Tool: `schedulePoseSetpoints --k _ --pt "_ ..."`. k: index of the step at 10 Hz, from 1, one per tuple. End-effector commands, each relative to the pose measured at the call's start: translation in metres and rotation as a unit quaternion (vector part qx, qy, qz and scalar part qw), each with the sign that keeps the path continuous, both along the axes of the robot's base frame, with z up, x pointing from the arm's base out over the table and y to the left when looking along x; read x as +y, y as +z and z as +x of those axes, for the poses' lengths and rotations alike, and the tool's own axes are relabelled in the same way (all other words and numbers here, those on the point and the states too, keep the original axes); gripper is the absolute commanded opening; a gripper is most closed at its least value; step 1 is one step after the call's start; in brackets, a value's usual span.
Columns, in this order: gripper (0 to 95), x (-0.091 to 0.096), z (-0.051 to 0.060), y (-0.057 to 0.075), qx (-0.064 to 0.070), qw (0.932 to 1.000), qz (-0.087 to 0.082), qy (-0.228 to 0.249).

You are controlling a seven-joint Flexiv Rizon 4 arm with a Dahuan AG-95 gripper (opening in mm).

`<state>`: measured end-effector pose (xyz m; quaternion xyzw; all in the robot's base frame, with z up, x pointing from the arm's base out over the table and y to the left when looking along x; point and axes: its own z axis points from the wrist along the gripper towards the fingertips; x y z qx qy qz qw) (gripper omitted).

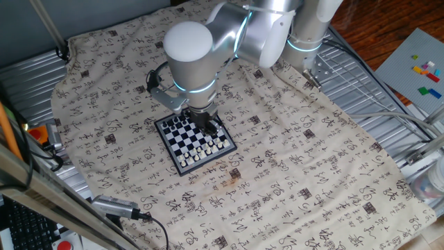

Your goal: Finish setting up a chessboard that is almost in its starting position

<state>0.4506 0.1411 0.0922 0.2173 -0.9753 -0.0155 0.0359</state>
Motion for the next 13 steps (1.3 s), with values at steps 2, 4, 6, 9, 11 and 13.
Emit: schedulePoseSetpoints --k 2,4,6,9,11,13 --pt "0.0 0.001 -0.001 -0.001 0.0 1.0 0.0 0.003" --pt "0.0 0.004 -0.014 -0.002 -0.002 1.0 -0.001 0.001" --pt "0.0 0.006 -0.024 -0.006 -0.004 1.0 -0.001 -0.001" --pt "0.0 0.008 -0.031 -0.014 -0.009 1.0 -0.001 -0.001" --pt "0.0 0.009 -0.036 -0.019 -0.011 0.9999 -0.001 -0.002" --pt "0.0 0.01 -0.038 -0.022 -0.013 0.9999 -0.001 -0.003"
